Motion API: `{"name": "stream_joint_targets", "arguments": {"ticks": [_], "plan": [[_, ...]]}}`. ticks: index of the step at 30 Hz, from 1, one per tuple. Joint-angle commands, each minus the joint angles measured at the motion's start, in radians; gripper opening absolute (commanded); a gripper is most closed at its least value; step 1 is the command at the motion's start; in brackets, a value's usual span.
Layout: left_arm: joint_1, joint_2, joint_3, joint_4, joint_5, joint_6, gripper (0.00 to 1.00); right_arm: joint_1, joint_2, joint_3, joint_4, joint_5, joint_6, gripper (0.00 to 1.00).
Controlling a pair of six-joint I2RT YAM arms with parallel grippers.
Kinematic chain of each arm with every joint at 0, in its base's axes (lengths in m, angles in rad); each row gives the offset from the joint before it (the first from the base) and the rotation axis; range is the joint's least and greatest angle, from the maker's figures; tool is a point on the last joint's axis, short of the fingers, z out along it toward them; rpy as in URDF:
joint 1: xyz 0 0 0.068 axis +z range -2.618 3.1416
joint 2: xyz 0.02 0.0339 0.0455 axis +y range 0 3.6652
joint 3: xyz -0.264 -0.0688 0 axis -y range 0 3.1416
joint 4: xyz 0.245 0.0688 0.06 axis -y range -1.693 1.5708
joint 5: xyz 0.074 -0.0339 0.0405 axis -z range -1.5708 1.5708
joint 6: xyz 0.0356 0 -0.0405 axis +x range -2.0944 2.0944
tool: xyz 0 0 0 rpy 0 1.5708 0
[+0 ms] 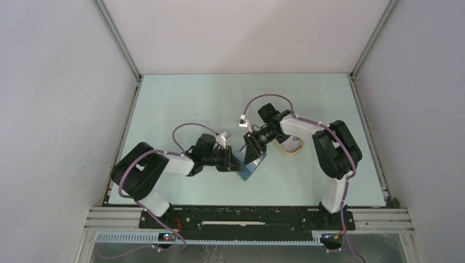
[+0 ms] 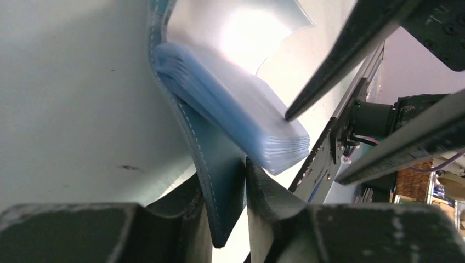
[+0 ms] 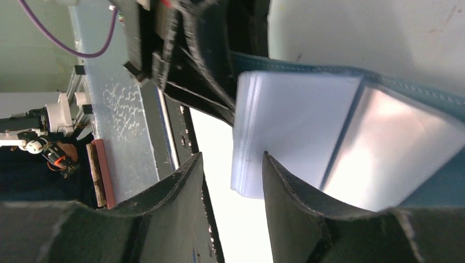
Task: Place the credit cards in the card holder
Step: Open the card holder at the center of the board.
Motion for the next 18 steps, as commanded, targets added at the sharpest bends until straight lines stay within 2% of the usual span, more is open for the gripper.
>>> {"name": "stream_joint_targets", "arguments": {"ticks": [1,8,14,18], "plan": [[0.021,0.002,-0.036,0.044,-0.005,-0.008,0.32,-0.012,0.044,0.028,-0.007,0.044,0.029,0.53],[0.038,-0.071,-0.096,0.021,-0.044,-0.029,0.5,0.019,0.08,0.027,0.012,0.086,0.053,0.51],[0.041,-0.175,-0.133,-0.013,-0.099,-0.062,0.52,0.05,0.099,0.027,0.021,0.119,0.055,0.44],[0.044,-0.293,-0.159,-0.082,-0.161,-0.087,0.52,0.082,0.081,0.027,0.026,0.199,0.034,0.43]]}}
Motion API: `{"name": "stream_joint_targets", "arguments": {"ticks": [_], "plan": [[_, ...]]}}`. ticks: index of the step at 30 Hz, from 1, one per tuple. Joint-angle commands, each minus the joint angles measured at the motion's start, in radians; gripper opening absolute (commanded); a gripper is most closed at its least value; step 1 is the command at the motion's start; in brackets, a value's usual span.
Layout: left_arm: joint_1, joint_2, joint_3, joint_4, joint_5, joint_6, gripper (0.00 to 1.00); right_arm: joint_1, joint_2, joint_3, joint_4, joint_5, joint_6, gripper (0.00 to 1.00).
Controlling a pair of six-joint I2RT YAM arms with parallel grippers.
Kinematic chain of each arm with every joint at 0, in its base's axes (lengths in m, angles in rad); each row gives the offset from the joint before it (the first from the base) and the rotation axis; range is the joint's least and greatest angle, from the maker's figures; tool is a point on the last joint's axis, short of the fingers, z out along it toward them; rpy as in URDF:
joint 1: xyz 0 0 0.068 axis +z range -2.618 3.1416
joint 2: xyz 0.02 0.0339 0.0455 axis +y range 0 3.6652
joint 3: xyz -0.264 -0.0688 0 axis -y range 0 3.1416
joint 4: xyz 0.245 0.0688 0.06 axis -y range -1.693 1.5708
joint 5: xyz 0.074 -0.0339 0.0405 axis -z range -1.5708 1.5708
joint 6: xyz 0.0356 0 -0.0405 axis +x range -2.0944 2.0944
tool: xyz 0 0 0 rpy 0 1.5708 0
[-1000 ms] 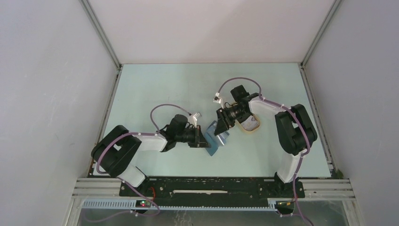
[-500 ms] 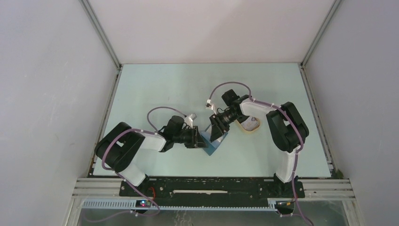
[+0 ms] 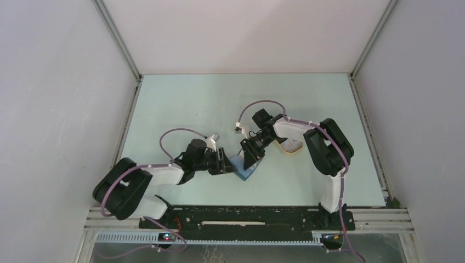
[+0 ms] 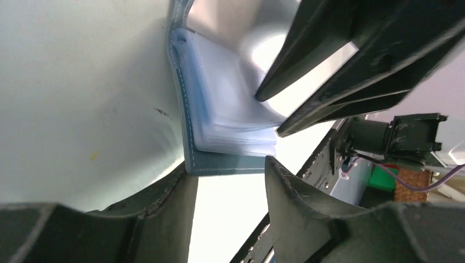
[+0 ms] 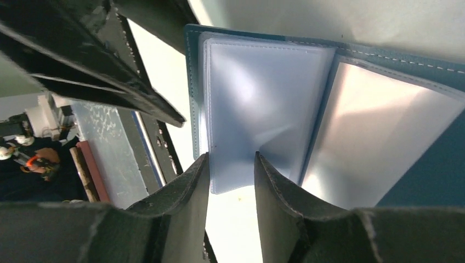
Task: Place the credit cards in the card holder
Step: Open the card holder at the center of the board.
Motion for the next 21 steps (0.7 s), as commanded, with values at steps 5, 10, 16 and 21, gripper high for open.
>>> {"name": "stream_joint_targets", "arguments": {"ticks": [5,10,16,21], "plan": [[0.009,-0.346,-0.055,-0.182,-0.201,-0.039,0.53,0.05,-0.016,0.024,0.017,0.101,-0.026,0.45],[0.01,-0.411,-0.045,-0.16,-0.246,-0.049,0.51,0.059,-0.008,0.027,0.007,0.059,-0.032,0.5],[0.009,-0.211,0.03,-0.016,-0.141,-0.073,0.29,0.037,-0.012,0.036,-0.01,0.008,-0.038,0.52],[0.007,-0.05,0.058,0.12,-0.078,-0.104,0.22,0.014,-0.02,0.036,-0.017,-0.025,-0.042,0.51]]}}
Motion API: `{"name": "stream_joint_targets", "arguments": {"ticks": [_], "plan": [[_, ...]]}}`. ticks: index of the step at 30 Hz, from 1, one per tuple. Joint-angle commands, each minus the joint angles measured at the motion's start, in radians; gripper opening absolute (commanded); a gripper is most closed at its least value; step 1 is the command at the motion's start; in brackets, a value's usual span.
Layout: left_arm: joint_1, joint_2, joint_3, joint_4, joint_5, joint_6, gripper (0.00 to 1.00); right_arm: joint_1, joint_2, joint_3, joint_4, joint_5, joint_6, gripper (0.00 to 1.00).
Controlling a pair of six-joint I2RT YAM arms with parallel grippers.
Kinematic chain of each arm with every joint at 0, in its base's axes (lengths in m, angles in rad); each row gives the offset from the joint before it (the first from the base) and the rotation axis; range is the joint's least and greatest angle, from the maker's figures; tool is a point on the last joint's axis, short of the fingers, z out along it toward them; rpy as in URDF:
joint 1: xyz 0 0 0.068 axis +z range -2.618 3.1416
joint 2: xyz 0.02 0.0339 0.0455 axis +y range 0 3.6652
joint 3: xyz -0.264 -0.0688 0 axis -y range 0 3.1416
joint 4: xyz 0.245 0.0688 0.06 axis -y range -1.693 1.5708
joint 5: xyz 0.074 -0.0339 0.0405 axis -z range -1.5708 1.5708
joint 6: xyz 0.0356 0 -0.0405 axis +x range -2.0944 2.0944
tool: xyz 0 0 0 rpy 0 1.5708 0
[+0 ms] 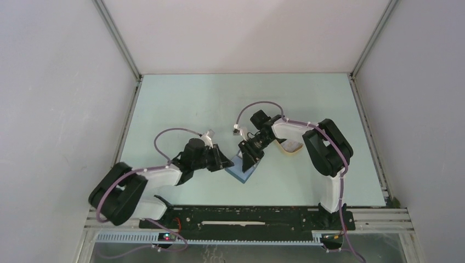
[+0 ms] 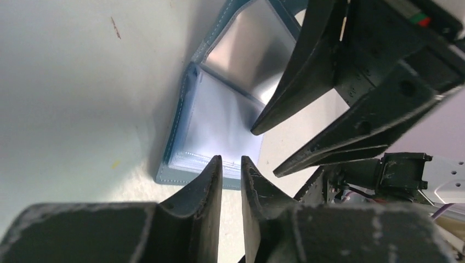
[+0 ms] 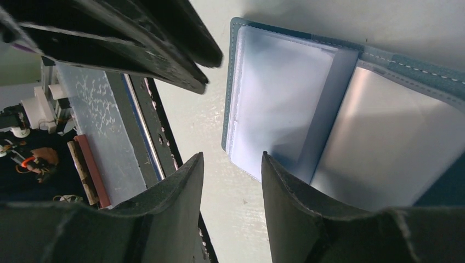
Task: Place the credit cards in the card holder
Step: Open the card holder at the center of the board.
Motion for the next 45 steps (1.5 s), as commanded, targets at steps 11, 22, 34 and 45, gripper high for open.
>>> {"name": "stream_joint_targets", "arguments": {"ticks": [11,22,34,45], "plan": [[-0.001,0.317,0.057,0.228,0.089,-0.023,0.17,-0.072,-0.104,0.058,-0.053,-0.051,-0.079,0.5],[-0.002,0.354,0.017,0.304,0.101,-0.044,0.14,-0.132,-0.173,0.051,-0.031,0.149,-0.075,0.49],[-0.002,0.34,0.023,0.302,0.112,-0.039,0.15,-0.086,-0.108,0.05,-0.031,0.219,-0.084,0.46],[-0.002,0.33,0.031,0.287,0.109,-0.023,0.15,-0.059,-0.11,0.058,-0.045,0.214,-0.1,0.15]]}}
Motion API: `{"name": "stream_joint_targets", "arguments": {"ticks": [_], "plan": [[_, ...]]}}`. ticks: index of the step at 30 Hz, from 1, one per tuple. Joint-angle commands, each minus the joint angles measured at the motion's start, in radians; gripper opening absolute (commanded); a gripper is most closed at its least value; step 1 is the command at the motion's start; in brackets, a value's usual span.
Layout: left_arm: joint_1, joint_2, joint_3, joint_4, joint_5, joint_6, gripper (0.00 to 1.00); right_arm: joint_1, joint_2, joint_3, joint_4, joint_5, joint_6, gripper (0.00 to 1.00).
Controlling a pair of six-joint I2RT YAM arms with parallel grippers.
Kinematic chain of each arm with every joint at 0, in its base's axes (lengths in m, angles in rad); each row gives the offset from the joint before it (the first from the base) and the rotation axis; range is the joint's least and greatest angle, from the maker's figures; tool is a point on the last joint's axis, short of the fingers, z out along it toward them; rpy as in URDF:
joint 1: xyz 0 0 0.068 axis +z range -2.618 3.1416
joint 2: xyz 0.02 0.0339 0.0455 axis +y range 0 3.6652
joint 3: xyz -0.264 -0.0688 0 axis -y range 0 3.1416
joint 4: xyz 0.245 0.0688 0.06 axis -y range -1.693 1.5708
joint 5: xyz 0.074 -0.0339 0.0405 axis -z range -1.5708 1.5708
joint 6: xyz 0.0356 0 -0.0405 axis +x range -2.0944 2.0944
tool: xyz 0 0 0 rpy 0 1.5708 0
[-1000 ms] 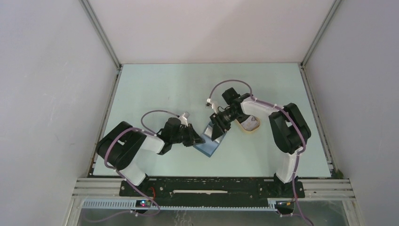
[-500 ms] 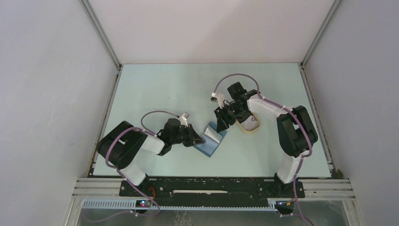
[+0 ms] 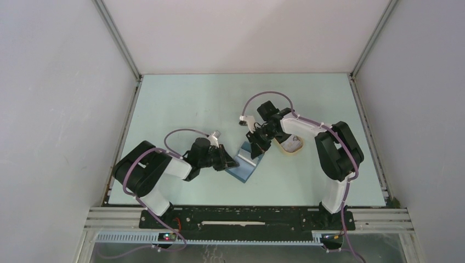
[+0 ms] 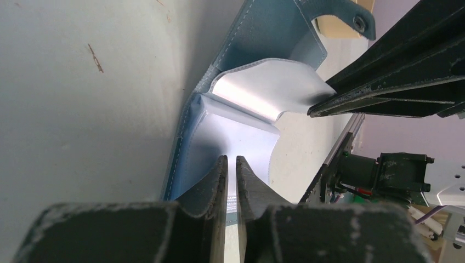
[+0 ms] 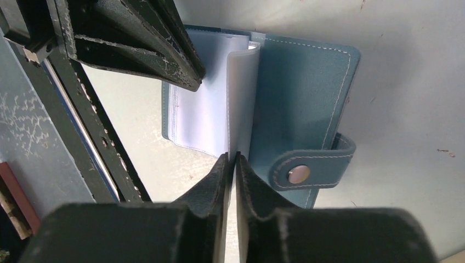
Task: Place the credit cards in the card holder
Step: Open the card holder at the center of the board.
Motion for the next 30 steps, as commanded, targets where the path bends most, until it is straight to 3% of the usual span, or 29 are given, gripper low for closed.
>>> {"name": "stream_joint_targets", "arguments": {"ticks": [1,4,15,25,30], "plan": [[-0.001,-0.017,-0.005,-0.024,0.004,0.028,0.15,0.006,-0.013,0.029,-0.005,-0.003,-0.022,0.1],[-0.001,-0.023,0.0,-0.042,-0.003,0.04,0.15,-0.002,-0.018,0.029,-0.004,-0.011,-0.009,0.0],[0.003,-0.016,0.109,-0.168,-0.024,0.126,0.18,-0.055,-0.003,0.028,0.001,-0.078,0.055,0.0],[0.023,0.035,0.284,-0.36,-0.059,0.253,0.23,-0.072,-0.017,-0.036,0.139,0.063,0.219,0.0],[0.028,0.055,0.333,-0.395,-0.058,0.288,0.24,-0.072,-0.024,-0.035,0.134,0.091,0.195,0.11]]}}
